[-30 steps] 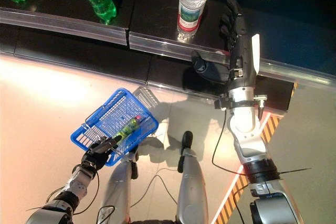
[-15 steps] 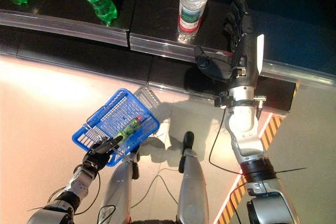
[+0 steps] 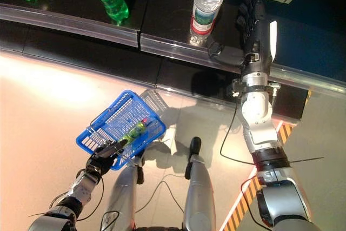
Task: Pick up the drink and place into the basket.
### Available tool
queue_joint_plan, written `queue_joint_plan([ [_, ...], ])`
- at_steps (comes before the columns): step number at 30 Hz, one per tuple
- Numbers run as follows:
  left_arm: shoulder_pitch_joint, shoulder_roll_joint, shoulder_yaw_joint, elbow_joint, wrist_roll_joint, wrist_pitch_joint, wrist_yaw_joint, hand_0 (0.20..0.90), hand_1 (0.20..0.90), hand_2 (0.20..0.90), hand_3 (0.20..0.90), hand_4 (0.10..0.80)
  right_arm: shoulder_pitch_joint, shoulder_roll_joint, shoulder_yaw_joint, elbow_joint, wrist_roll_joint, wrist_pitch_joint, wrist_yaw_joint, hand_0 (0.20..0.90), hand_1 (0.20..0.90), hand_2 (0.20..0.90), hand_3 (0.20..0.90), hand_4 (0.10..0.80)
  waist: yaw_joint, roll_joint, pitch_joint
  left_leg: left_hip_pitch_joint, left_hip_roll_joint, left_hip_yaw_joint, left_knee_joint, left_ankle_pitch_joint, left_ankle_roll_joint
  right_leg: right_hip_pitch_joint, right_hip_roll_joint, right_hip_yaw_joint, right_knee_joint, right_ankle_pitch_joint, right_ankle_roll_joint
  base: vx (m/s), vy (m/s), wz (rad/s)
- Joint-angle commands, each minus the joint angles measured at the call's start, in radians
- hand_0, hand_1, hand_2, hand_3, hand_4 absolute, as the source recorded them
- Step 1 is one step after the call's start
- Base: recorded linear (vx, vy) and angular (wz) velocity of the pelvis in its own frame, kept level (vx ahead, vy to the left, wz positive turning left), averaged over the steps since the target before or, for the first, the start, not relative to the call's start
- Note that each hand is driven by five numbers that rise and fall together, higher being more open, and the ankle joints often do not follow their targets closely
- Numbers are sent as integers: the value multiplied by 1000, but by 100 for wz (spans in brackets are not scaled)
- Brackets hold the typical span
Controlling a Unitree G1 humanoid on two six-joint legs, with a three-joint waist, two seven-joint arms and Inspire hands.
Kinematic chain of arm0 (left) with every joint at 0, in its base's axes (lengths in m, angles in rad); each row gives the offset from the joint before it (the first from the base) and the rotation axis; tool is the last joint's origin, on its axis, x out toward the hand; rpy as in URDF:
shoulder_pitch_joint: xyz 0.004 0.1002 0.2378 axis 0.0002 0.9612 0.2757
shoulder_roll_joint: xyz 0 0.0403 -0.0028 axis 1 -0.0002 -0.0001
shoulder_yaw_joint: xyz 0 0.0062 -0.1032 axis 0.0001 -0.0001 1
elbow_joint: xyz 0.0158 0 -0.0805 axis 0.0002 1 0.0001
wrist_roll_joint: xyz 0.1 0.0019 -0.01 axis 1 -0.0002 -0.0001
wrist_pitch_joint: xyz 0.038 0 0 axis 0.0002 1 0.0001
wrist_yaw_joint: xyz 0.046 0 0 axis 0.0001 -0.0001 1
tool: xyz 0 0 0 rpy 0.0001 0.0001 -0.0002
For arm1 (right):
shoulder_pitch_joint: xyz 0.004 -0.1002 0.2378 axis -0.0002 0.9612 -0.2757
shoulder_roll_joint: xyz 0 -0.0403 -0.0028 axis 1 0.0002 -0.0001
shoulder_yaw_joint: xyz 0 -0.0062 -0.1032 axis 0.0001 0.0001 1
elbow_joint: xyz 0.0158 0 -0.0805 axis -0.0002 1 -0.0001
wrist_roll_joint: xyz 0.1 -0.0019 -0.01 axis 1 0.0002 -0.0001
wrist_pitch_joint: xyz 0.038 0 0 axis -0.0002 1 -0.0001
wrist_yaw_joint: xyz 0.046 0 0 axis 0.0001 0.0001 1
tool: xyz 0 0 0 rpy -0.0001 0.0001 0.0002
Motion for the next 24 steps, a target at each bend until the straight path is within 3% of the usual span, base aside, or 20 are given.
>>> queue_joint_plan([
  [1, 106, 68, -39, -48, 10, -12, -36, 300, 300, 300, 200, 100, -159, -102, -3, -39, 39, -56, 20, 900, 900, 900, 900, 800, 13, 14, -32, -42, -11, -2, 87, -40, 47, 30, -15, -16, 52, -81, -19, 0, 0, 0],
  [24, 84, 99, -77, -56, 8, 14, -40, 300, 300, 300, 200, 100, -365, -149, 119, 238, 109, -1, 81, 900, 900, 900, 900, 800, 60, 24, -18, -52, -19, -27, 98, -39, 52, 33, -19, -40, 61, -83, -20, -1, -5, 2],
])
